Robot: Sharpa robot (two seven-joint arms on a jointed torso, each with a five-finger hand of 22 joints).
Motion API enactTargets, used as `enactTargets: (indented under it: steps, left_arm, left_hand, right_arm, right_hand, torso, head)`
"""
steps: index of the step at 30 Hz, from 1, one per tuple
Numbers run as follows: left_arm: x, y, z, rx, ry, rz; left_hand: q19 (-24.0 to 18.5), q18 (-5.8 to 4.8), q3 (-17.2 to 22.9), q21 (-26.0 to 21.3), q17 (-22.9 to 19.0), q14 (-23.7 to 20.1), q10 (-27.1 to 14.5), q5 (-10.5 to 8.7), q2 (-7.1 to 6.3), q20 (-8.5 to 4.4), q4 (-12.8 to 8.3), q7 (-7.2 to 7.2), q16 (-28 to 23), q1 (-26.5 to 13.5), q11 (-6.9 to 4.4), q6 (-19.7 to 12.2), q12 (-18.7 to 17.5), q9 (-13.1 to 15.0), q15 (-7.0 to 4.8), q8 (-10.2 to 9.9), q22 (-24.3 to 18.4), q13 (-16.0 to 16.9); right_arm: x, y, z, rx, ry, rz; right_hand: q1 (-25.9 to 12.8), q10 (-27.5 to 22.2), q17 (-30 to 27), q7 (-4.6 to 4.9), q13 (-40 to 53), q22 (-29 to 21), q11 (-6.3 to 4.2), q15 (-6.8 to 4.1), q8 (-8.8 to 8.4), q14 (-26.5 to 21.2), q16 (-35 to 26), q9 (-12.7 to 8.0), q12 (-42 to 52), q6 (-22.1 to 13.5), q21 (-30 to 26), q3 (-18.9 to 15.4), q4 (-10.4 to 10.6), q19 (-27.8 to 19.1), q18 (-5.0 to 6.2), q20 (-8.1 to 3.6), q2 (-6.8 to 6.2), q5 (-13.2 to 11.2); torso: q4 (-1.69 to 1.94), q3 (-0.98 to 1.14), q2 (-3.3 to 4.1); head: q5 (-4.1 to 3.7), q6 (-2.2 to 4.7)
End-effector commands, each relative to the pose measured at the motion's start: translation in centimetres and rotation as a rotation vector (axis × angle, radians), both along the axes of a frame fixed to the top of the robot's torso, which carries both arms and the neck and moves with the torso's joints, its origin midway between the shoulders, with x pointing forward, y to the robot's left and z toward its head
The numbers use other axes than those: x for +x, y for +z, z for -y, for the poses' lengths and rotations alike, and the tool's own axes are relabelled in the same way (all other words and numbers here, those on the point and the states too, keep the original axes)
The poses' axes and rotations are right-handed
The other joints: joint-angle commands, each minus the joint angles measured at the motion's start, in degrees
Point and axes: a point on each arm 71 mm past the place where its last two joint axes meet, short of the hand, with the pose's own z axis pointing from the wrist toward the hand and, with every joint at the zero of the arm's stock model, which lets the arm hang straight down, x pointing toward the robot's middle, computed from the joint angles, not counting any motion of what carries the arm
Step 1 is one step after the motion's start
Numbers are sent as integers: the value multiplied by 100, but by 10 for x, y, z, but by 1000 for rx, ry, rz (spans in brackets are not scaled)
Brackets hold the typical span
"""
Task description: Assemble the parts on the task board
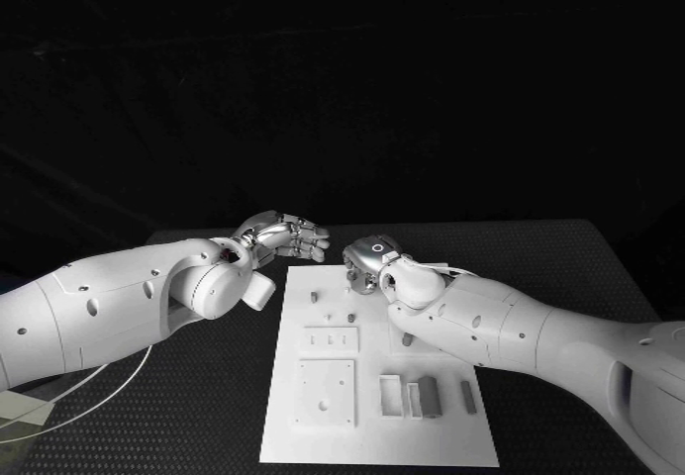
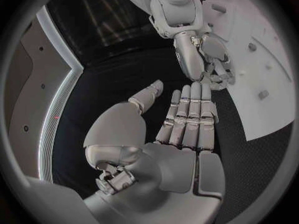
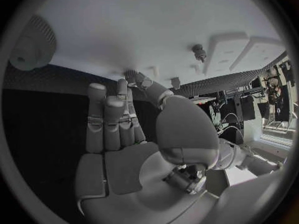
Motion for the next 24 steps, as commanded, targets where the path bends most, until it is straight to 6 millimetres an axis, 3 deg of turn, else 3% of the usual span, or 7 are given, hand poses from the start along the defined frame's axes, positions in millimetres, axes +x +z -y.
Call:
enactTargets:
  steps: [1,7,15,19,24]
  left_arm:
    - [0,2,2,-9,-14,4]
    - [0,2,0,-8,-12,2]
    - [0,2,-6,-5,3,4]
    - [1,2,-10,-3,11,5]
    - [5,2,-17,0,32,14]
  left_hand:
    - [-23,-55,-10,-33,9,12,54,-33,-12,21,33,18,-28,-27,2,18,-35,2,32,-38,0,8]
    - [-23,-56,-13,-35,10,12,54,-33,-15,22,35,19,-32,-31,3,17,-39,2,33,-41,0,10]
    - [-23,-56,-14,-37,12,12,54,-33,-18,22,36,19,-36,-32,3,16,-43,2,33,-44,0,12]
    - [-23,-56,-14,-38,14,12,55,-33,-19,21,36,19,-37,-32,3,16,-45,2,33,-45,1,13]
    - [-23,-55,-14,-39,15,13,55,-33,-19,21,36,19,-39,-32,3,17,-47,3,33,-45,1,14]
  right_arm:
    - [0,-1,0,15,1,-24]
    - [2,-2,6,25,-22,-33]
    - [2,0,15,43,-31,-16]
    - [3,9,20,52,-34,2]
    - [5,28,28,72,-41,23]
  right_hand:
    - [-66,-72,-37,141,34,99,28,54,-125,-23,-44,-47,-46,-277,-43,11,66,-56,304,-7,-98,9]
    - [-129,-153,-81,221,79,95,84,106,-299,-45,-42,-113,-95,-572,-76,32,171,-69,304,-25,-233,10]
    - [-142,-151,-92,219,113,99,83,105,-299,-41,-20,-109,-94,-577,-75,44,232,-50,304,-38,-247,10]
    - [-114,-140,-97,210,139,104,74,97,-276,-33,-1,-96,-88,-539,-69,58,240,-34,304,-50,-246,10]
    - [-111,-130,-102,204,160,108,69,92,-260,-24,13,-87,-82,-513,-62,57,252,-21,304,-54,-254,10]
  torso:
    - [0,-7,1]
    - [3,-6,-1]
    - [-9,1,-5]
    - [-21,10,-11]
    - [-64,18,-31]
  head:
    - [-1,5]
    - [1,3]
    - [8,26]
    - [3,74]
    - [-17,151]
